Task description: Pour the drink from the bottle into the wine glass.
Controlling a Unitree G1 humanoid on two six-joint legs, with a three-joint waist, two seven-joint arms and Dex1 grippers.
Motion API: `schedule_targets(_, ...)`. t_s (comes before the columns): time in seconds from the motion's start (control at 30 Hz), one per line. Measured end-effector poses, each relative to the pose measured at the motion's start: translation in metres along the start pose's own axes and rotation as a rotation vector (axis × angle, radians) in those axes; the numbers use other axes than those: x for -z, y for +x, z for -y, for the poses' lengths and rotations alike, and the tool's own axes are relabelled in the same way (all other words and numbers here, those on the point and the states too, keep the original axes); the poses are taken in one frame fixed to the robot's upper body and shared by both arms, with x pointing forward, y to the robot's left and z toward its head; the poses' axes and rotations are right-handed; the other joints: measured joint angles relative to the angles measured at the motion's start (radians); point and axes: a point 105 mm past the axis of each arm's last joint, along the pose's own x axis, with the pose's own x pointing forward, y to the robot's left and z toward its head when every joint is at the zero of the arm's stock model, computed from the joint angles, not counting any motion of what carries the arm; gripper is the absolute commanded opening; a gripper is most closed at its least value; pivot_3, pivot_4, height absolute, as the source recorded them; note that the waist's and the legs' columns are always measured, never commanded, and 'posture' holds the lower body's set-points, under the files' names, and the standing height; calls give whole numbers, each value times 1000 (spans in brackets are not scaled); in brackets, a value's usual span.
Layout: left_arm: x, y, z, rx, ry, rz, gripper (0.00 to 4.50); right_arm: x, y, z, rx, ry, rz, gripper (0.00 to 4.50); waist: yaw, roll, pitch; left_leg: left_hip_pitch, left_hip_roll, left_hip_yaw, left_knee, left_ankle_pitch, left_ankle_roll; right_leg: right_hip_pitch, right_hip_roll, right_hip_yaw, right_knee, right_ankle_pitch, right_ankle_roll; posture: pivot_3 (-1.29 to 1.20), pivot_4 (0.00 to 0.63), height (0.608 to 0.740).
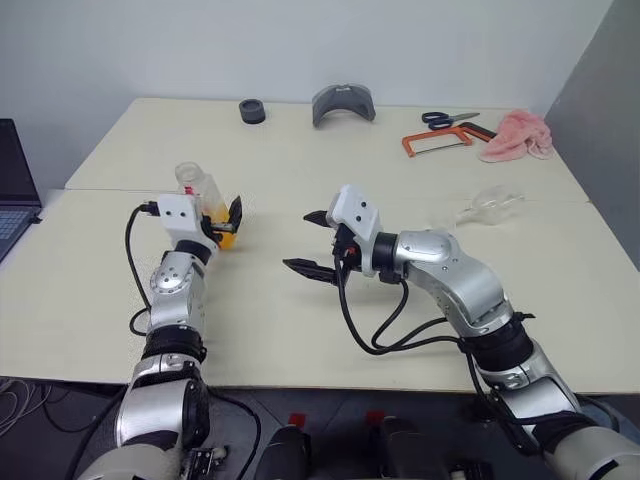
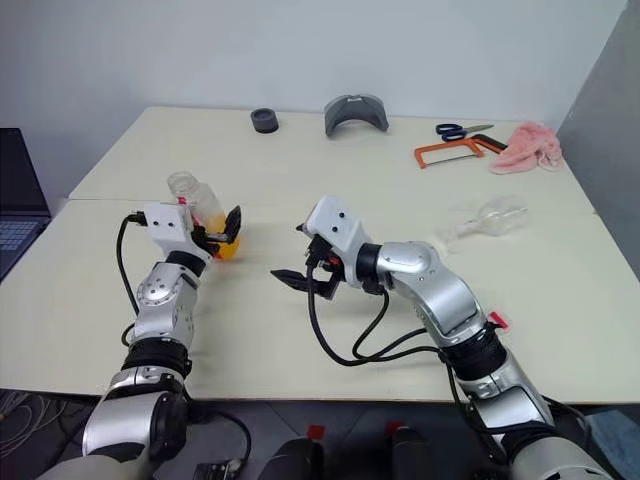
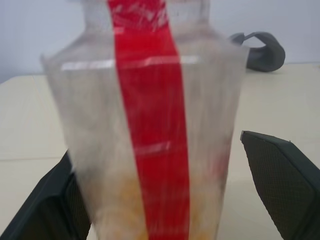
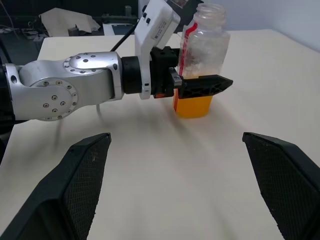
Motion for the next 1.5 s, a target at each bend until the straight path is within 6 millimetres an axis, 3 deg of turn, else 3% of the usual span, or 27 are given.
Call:
schedule_targets(0.23, 8, -15, -5, -31, 13, -32, 4476, 9, -12, -5, -10, 17, -25, 4500, 1, 0, 0, 0, 0, 0, 0, -1, 1, 0, 0, 0, 0, 0, 0, 0, 150, 740)
schedule_targets(0.6, 17, -44, -2, -46, 25, -79, 4476, 39, -47, -7, 40, 77, -105, 4500, 2, 0, 0, 1, 1, 0, 0, -1, 1, 1, 0, 0, 0, 0, 0, 0, 150, 740)
schedule_targets(1.23, 23, -94, 24, 207, 148, -168, 4476, 63, -85, -24, 91, 163, -181, 4500, 9, 0, 0, 3, 1, 0, 0, -1, 2, 5, 0, 0, -3, 0, 0, 0, 150, 740)
schedule_targets(1.43, 19, -105, 40, 374, 147, -168, 4476, 74, -104, -23, 208, 394, -138, 4500, 10, 0, 0, 3, 2, 1, -1, -1, 2, 6, 0, 1, -4, 0, 0, 0, 150, 740)
schedule_targets(1.5, 17, -107, 53, 466, 119, -170, 4476, 74, -111, -11, 303, 511, -81, 4500, 10, 0, 0, 3, 2, 1, -1, -1, 2, 6, 1, 0, -3, 0, 0, 0, 150, 740)
